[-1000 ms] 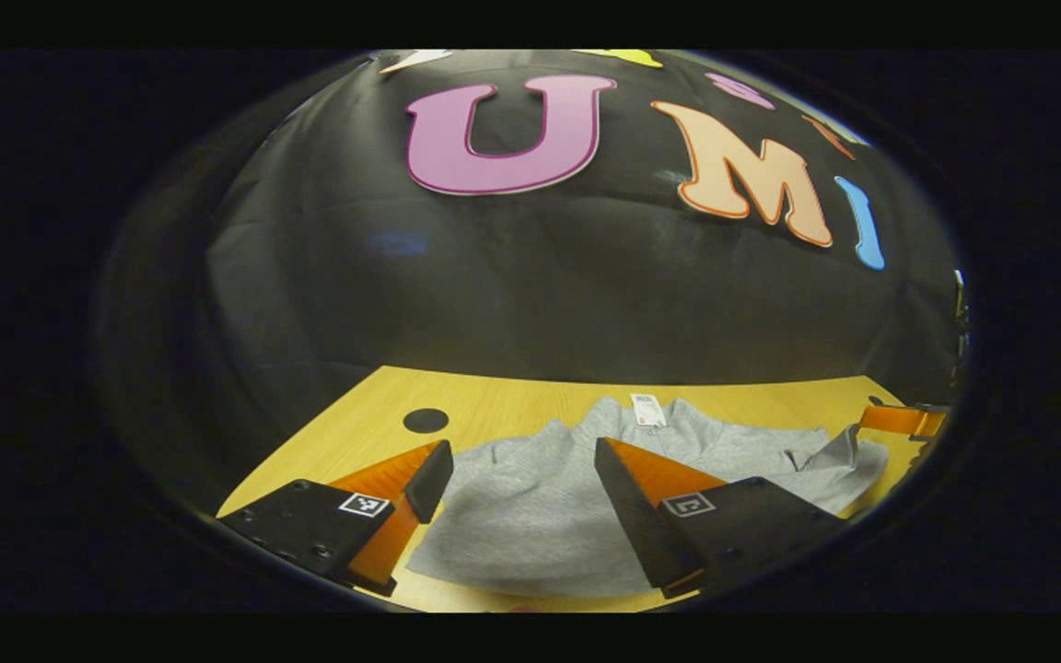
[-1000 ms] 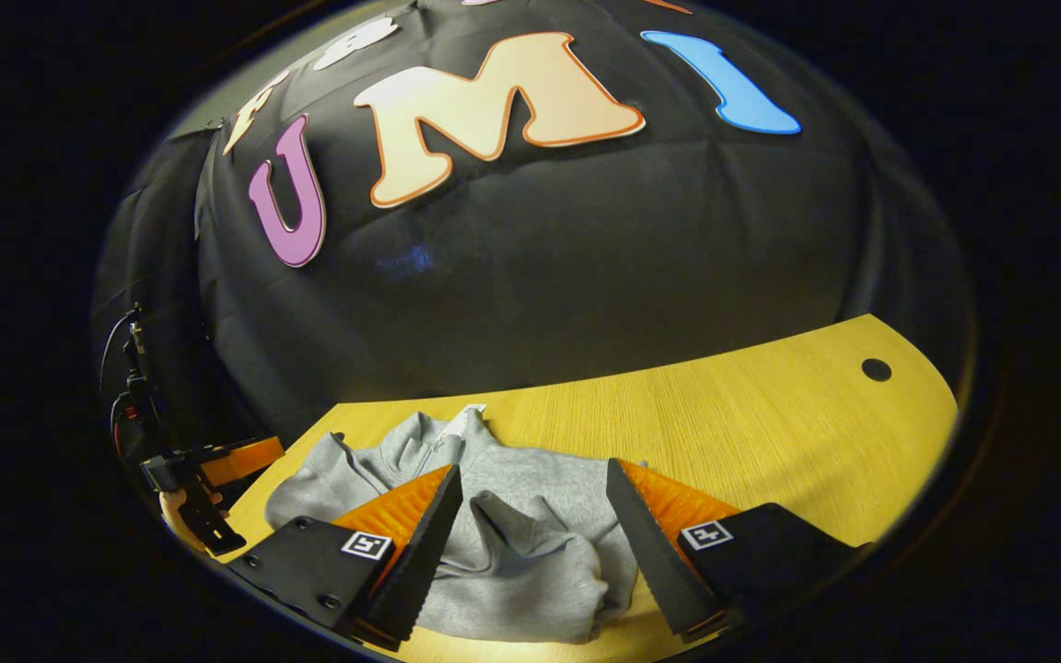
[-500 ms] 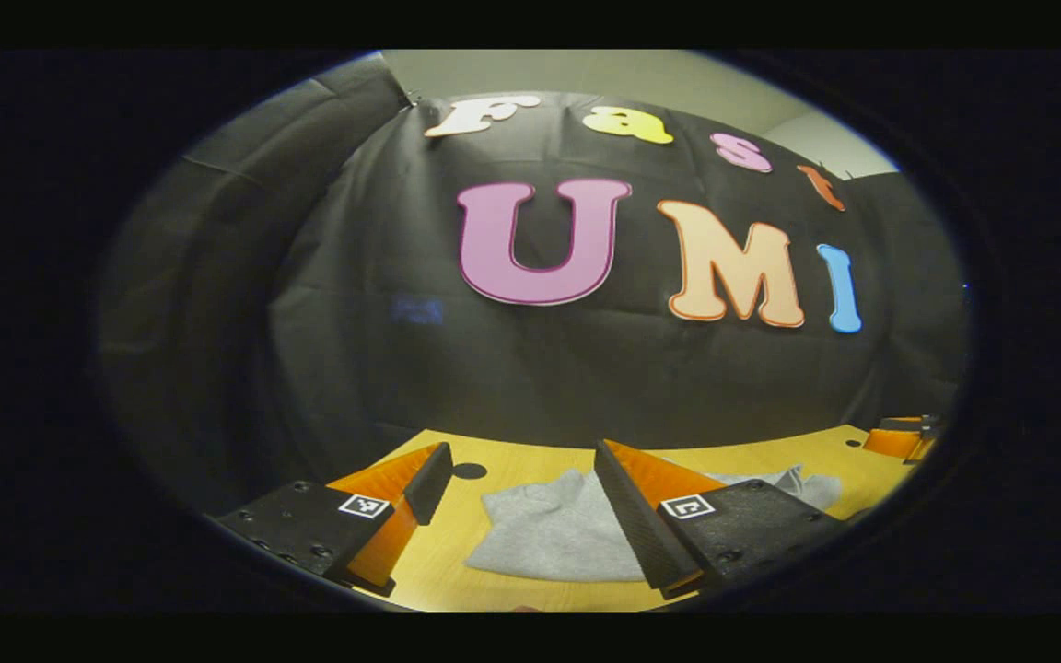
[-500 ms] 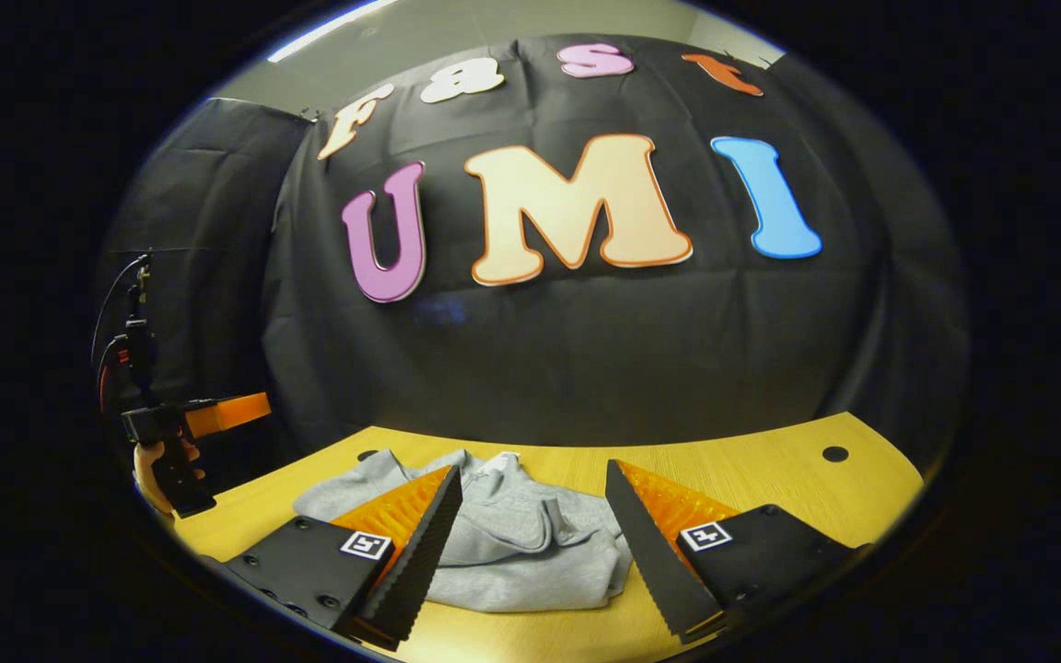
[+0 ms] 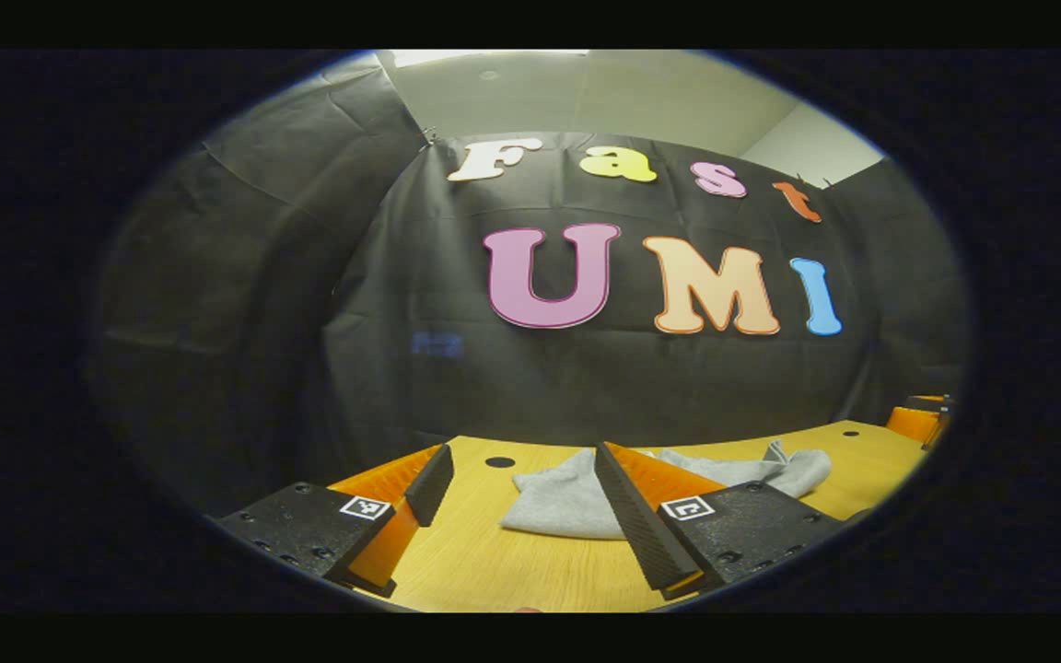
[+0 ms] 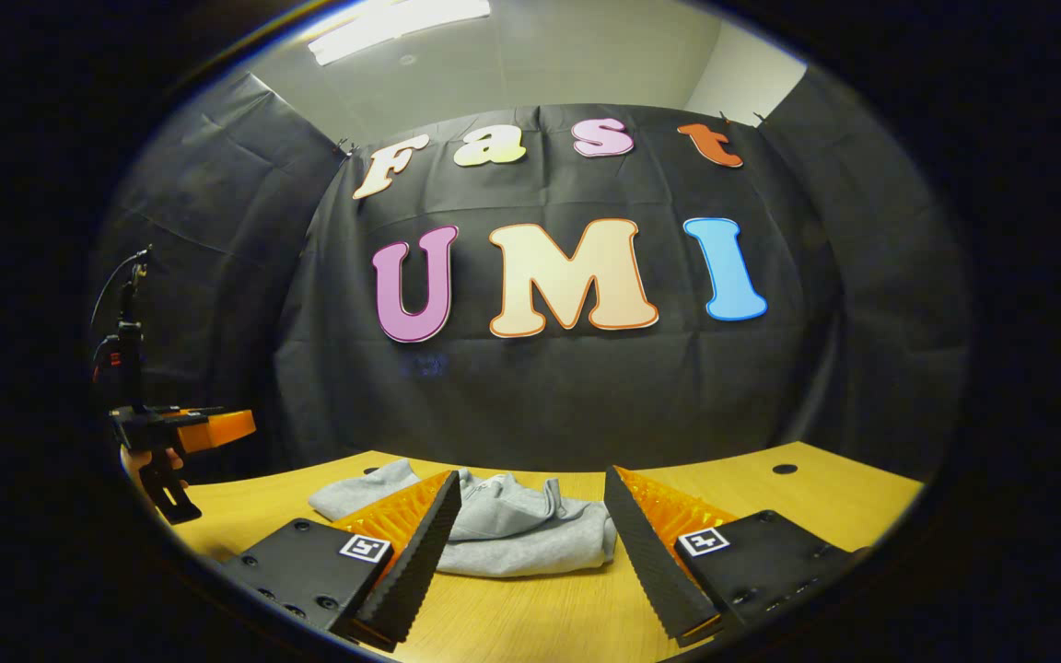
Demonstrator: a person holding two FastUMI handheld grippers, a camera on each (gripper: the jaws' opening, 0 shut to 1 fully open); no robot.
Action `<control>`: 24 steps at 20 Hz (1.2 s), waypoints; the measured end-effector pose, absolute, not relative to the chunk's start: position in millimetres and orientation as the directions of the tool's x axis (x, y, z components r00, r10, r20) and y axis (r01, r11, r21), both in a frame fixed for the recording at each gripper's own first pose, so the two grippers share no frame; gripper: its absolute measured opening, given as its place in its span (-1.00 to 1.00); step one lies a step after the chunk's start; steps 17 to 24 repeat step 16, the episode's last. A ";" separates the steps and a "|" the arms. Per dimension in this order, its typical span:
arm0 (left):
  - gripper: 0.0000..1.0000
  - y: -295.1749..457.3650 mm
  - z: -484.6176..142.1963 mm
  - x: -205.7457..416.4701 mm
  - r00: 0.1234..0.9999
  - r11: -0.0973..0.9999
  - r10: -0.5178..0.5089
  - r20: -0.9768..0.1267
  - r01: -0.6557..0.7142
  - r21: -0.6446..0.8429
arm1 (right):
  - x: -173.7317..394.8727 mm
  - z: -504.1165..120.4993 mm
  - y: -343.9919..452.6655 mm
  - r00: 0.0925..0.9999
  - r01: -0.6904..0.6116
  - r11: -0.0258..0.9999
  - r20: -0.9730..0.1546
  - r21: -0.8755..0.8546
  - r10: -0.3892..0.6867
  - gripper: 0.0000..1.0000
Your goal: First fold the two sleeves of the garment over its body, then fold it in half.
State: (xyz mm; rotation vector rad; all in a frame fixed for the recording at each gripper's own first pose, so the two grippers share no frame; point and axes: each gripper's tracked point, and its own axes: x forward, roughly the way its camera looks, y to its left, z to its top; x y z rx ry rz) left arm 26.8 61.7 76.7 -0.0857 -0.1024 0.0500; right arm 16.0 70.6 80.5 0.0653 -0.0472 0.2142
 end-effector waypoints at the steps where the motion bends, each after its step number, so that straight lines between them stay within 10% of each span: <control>1: 0.89 62.0 70.3 20.3 0.993 0.995 0.064 0.096 -0.056 -0.087 | 10.2 73.8 69.2 0.976 -0.215 0.974 0.052 0.077 0.212 0.93; 24: 0.75 69.9 4.4 -14.8 0.993 0.993 0.109 0.050 -0.106 -0.056 | -13.5 6.5 50.5 0.990 -0.140 0.987 -0.018 0.075 0.142 0.94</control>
